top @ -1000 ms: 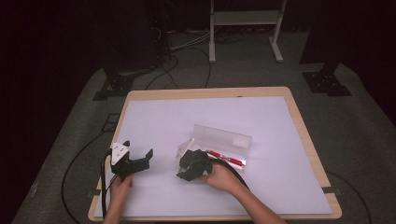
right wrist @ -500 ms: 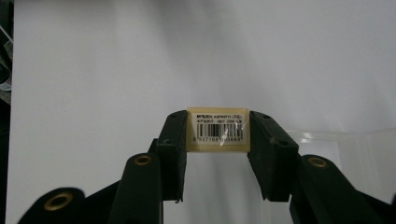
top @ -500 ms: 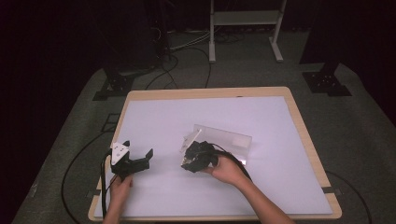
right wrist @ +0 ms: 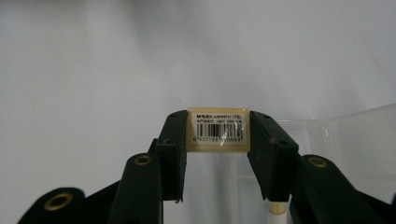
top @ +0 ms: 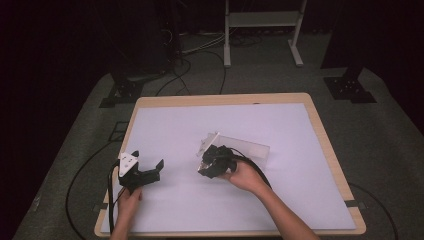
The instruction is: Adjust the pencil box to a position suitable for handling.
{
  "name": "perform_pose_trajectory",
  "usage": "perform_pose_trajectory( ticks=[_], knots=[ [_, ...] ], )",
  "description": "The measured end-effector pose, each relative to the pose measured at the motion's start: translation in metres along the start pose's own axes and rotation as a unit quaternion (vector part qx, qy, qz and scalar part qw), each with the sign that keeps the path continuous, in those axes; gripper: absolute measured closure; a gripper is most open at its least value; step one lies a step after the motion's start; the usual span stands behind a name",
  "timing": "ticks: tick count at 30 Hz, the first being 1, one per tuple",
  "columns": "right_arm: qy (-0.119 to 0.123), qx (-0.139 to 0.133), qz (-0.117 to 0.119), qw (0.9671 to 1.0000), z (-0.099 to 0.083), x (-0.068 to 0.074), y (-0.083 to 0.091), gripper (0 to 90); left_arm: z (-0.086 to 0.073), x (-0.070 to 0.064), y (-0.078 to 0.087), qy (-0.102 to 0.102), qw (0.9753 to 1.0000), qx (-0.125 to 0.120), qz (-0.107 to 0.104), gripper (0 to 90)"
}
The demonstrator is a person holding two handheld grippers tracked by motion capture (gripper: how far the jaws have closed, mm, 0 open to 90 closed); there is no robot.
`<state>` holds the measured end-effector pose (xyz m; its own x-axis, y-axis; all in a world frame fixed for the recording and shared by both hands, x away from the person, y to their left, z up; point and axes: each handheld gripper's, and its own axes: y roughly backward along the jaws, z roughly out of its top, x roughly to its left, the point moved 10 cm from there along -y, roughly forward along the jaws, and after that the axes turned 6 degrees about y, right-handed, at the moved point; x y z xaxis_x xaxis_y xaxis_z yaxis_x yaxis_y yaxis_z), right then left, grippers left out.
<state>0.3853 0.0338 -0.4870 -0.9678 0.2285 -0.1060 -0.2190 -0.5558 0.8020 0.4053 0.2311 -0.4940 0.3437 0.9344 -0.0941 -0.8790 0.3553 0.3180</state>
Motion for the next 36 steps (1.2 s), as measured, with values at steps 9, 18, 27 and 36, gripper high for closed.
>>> perform_pose_trajectory(
  ticks=[9,18,27,36],
  knots=[
    [-0.008,0.003,-0.006,0.9999,-0.002,-0.009,-0.001,58.1,0.0,0.0,0.0,0.003,1.0,-0.001,-0.001,0.0],
    [-0.013,0.009,-0.01,0.9998,-0.007,-0.016,-0.004,58.1,0.0,0.0,0.0,0.002,1.0,0.0,-0.001,0.0],
    [-0.028,0.014,-0.013,0.9994,-0.012,-0.024,-0.01,58.1,0.0,0.0,0.0,0.002,1.0,0.001,-0.001,0.0],
    [-0.035,0.019,-0.02,0.999,-0.016,-0.032,-0.012,58.1,0.0,0.0,0.0,0.0,1.0,0.001,0.0,0.0]
  ],
)
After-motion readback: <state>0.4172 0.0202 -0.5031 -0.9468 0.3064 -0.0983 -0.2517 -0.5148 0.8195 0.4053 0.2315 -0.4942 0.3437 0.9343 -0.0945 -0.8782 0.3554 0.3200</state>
